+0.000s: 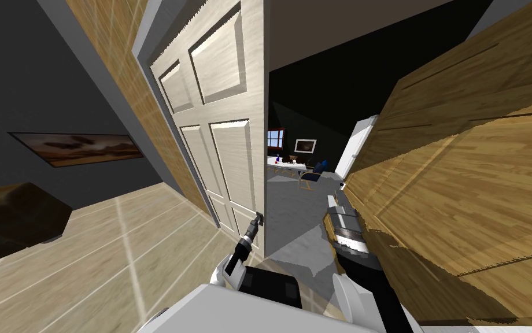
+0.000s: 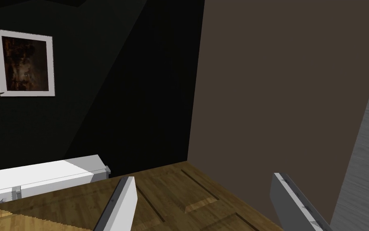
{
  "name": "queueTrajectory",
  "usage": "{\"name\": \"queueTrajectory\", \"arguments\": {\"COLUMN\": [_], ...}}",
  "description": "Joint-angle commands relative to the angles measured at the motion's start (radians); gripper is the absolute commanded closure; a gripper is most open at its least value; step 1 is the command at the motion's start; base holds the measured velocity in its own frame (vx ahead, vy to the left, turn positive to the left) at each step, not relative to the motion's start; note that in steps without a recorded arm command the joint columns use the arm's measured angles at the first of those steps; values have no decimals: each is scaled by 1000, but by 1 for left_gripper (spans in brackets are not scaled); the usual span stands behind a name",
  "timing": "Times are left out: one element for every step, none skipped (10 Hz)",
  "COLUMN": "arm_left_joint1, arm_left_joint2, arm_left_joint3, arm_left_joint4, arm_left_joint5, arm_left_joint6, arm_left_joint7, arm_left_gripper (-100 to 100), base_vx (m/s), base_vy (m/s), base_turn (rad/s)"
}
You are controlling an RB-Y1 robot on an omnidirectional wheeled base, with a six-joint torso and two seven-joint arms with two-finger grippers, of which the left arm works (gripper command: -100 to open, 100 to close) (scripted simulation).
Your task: Push the door open
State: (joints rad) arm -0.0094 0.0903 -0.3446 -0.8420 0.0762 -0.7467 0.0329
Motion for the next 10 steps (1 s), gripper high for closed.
{"name": "queueTrajectory", "arguments": {"arm_left_joint1": [0,0,0,-1,-2,-3,-3,-5,-6,-8], "arm_left_joint2": [0,0,2,2,3,4,4,5,5,6], "arm_left_joint3": [1,1,12,15,23,28,28,43,49,62], "arm_left_joint4": [-1,-1,4,5,7,8,8,12,14,17], "arm_left_joint5": [0,0,4,5,8,10,10,15,17,21], "arm_left_joint6": [-2,-2,0,0,0,-1,-1,-1,-1,-2], "arm_left_joint7": [1,1,-3,-4,-6,-7,-7,-12,-13,-17], "arm_left_gripper": [100,100,100,100,100,100,100,100,100,100], "base_vx": [-6,0,93,130,142,137,108,145,149,176], "base_vy": [1,0,-28,-50,-70,-66,-41,-78,-88,-89], "base_turn": [3,0,19,28,25,32,4,32,39,28]}}
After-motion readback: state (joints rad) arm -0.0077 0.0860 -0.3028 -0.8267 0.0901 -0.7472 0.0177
